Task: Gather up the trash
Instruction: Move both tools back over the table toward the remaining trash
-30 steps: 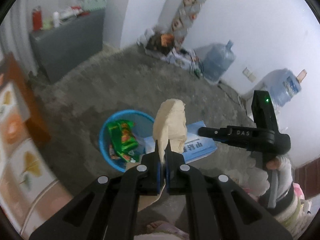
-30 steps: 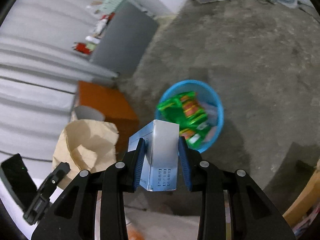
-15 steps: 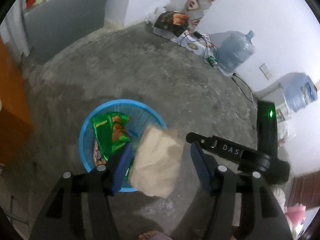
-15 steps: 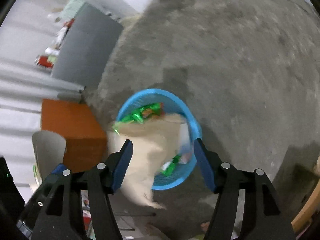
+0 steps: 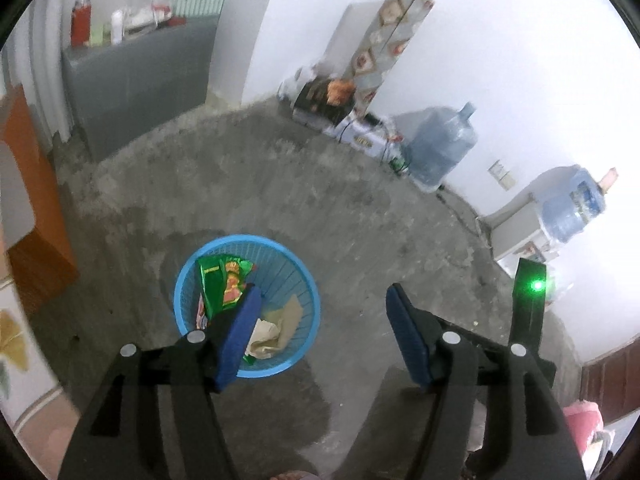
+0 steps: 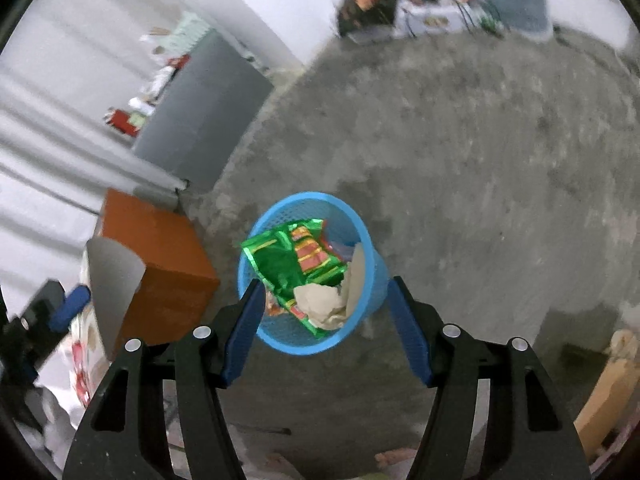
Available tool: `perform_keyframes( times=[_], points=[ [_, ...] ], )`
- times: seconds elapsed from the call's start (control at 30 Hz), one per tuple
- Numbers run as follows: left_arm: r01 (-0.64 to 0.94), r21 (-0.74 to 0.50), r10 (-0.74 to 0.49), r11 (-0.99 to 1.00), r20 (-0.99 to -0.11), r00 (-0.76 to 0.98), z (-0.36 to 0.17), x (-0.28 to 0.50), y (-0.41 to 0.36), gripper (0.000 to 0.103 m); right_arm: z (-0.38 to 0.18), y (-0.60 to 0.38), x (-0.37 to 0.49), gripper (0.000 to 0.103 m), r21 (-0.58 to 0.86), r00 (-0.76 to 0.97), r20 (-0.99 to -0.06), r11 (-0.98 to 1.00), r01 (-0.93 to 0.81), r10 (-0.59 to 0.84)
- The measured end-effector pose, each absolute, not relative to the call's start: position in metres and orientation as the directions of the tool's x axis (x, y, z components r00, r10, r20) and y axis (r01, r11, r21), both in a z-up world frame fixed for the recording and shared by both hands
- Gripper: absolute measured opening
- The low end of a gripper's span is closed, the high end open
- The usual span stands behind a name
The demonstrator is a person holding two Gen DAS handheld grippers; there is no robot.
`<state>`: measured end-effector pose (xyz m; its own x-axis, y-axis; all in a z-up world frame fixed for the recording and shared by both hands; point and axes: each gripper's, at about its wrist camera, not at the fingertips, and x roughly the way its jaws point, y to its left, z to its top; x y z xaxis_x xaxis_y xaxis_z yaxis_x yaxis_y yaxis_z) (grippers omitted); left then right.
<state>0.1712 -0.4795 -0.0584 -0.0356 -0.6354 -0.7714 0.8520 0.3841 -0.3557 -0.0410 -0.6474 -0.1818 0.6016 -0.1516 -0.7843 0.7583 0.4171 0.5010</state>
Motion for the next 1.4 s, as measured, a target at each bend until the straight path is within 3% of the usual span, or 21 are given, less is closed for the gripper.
perform_keyframes(
  times=[0.47, 0.67, 0.83, 1.07, 1.4],
  points=[
    [0.804, -0.361, -0.762, 0.472, -0.626, 0.166, 0.048, 0.143, -0.265, 0.073, -0.067, -0.512, -0.058, 0.085, 0.306, 0.715, -0.635, 0.755, 0.580, -0.292],
    [0.735, -0.363, -0.763, 0.573, -0.563, 0.318, 0.068, 0.146, -0.149, 0.077, -0.049, -0.454, -0.057, 0.094, 0.235, 0.760, -0.585, 0.837, 0.494, -0.284],
    [0.671, -0.380, -0.747, 0.637, -0.520, 0.414, 0.076, 0.152, -0.075, 0.077, -0.046, -0.414, -0.043, 0.095, 0.180, 0.779, -0.570, 0.885, 0.430, -0.263],
    [0.610, -0.380, -0.710, 0.695, -0.495, 0.501, 0.074, 0.156, -0.020, 0.077, -0.048, -0.379, -0.024, 0.095, 0.171, 0.801, -0.563, 0.920, 0.353, -0.203],
    [0.577, -0.317, -0.647, 0.752, -0.521, 0.557, 0.064, 0.168, -0.015, 0.077, -0.049, -0.365, -0.009, 0.095, 0.215, 0.824, -0.552, 0.933, 0.290, -0.128]
  ],
)
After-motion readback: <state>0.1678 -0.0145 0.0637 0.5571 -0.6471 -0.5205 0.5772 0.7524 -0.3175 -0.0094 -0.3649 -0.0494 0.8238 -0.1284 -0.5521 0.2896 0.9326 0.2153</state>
